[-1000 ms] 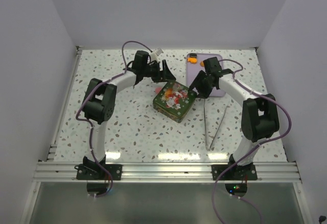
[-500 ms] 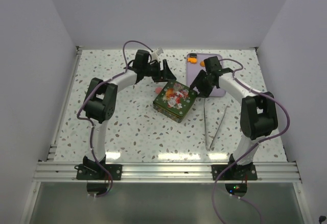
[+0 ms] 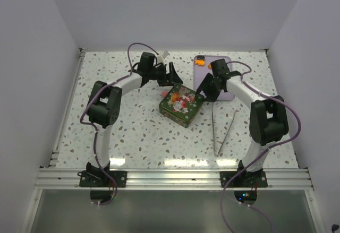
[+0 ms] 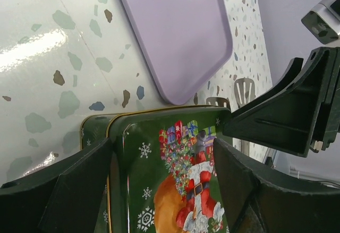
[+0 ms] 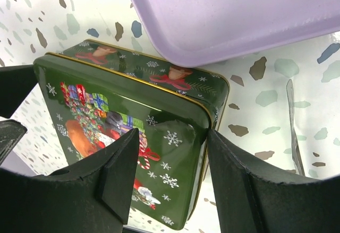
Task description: Pack the cookies
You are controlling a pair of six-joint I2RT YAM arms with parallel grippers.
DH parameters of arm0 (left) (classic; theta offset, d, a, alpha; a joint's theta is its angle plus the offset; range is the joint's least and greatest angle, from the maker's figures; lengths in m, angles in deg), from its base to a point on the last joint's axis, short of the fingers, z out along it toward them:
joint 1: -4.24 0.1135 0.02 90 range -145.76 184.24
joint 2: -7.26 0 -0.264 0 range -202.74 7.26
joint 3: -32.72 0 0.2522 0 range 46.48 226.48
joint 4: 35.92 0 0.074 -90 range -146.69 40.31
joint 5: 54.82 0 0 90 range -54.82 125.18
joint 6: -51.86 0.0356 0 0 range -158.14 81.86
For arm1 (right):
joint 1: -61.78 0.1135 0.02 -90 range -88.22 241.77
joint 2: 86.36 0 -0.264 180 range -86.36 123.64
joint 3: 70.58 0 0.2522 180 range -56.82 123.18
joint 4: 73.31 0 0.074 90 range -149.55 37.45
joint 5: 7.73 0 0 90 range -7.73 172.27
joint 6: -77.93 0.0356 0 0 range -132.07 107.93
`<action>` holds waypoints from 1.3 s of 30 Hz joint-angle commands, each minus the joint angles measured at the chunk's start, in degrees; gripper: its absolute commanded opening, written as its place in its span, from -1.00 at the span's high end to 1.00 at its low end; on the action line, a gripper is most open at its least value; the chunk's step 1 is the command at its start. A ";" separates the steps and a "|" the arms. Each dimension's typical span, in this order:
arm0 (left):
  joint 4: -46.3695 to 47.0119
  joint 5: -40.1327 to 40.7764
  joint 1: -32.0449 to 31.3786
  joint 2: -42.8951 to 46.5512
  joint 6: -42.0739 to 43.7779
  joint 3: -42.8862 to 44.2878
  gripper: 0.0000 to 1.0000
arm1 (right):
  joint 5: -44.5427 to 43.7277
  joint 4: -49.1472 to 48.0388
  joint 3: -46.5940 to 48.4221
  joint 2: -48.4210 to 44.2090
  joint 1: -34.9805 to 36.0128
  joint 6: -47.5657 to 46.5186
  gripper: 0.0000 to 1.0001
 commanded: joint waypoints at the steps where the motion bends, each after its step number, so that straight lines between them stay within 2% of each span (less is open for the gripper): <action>1: -0.24 -5.53 -1.05 1.53 -0.30 -1.00 -0.63 | 4.35 -6.07 0.46 -2.72 1.44 0.85 -0.13; 19: 3.19 -4.74 -1.31 3.37 -2.06 -2.85 -0.65 | 0.23 -0.10 1.60 -4.48 1.97 -0.73 -0.15; 32: -4.10 1.24 -2.46 5.75 -2.94 -3.99 -0.66 | -2.85 4.82 4.32 -2.63 -0.67 -0.73 -0.19; 39: -5.16 2.03 -2.54 6.36 -2.50 -4.08 -0.66 | -3.03 5.44 0.91 -5.00 -0.67 -1.08 -0.20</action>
